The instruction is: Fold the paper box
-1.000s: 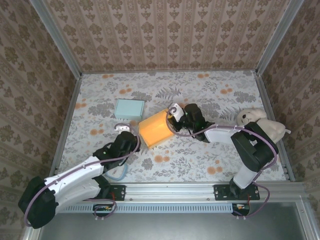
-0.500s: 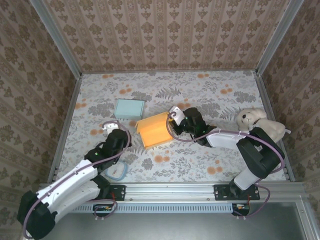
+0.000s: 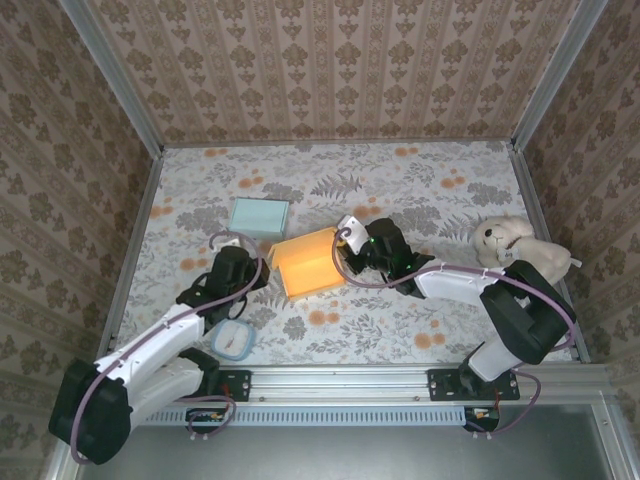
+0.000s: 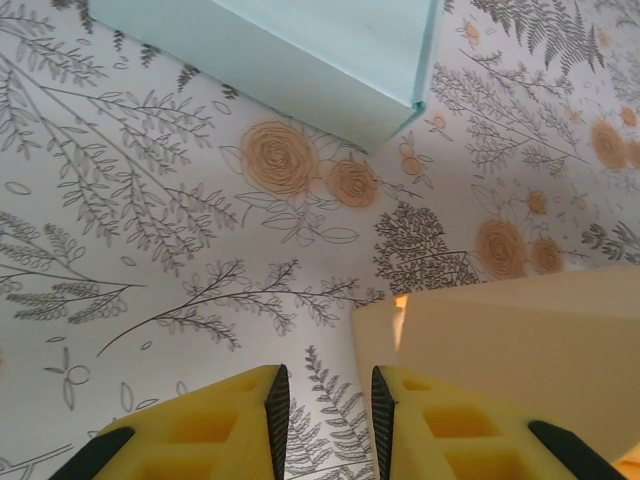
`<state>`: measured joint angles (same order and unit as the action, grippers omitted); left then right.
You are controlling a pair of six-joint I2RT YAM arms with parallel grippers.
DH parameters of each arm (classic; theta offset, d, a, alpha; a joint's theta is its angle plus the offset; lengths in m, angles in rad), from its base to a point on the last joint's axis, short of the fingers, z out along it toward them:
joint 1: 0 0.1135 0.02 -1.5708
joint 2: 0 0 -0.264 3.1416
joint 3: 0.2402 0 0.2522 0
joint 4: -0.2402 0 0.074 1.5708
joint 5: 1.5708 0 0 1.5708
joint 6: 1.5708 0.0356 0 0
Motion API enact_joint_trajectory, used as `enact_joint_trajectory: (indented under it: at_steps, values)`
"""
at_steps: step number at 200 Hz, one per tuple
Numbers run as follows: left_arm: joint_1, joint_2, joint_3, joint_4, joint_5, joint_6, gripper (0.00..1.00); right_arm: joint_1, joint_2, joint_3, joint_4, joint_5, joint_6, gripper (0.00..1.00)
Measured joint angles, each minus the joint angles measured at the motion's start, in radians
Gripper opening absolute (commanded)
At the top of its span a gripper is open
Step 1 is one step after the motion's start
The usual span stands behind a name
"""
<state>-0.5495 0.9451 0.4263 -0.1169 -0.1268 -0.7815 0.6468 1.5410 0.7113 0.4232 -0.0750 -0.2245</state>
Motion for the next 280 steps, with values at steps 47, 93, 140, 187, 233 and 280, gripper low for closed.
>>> enact_joint_trajectory:
  at_steps: [47, 93, 140, 187, 233, 280]
  values:
    - [-0.034, 0.02, 0.013, 0.021, -0.018, 0.0, 0.3, 0.006, -0.003, 0.0, -0.008, 0.002, 0.0, 0.0]
    - [-0.098, 0.068, 0.045, 0.029, -0.052, 0.004, 0.3, 0.032, -0.003, 0.0, -0.009, 0.031, 0.02, 0.0]
    - [-0.127, 0.089, 0.054, 0.033, -0.089, 0.005, 0.29, 0.064, -0.003, 0.0, -0.014, 0.101, 0.055, 0.0]
    - [-0.168, 0.089, 0.049, 0.037, -0.126, 0.004, 0.28, 0.098, -0.003, -0.013, -0.01, 0.183, 0.105, 0.0]
    - [-0.232, 0.089, 0.025, 0.042, -0.169, 0.0, 0.27, 0.143, -0.003, -0.054, 0.035, 0.279, 0.152, 0.0]
    - [-0.304, 0.087, 0.006, 0.035, -0.225, -0.015, 0.26, 0.2, -0.007, -0.084, 0.063, 0.385, 0.203, 0.0]
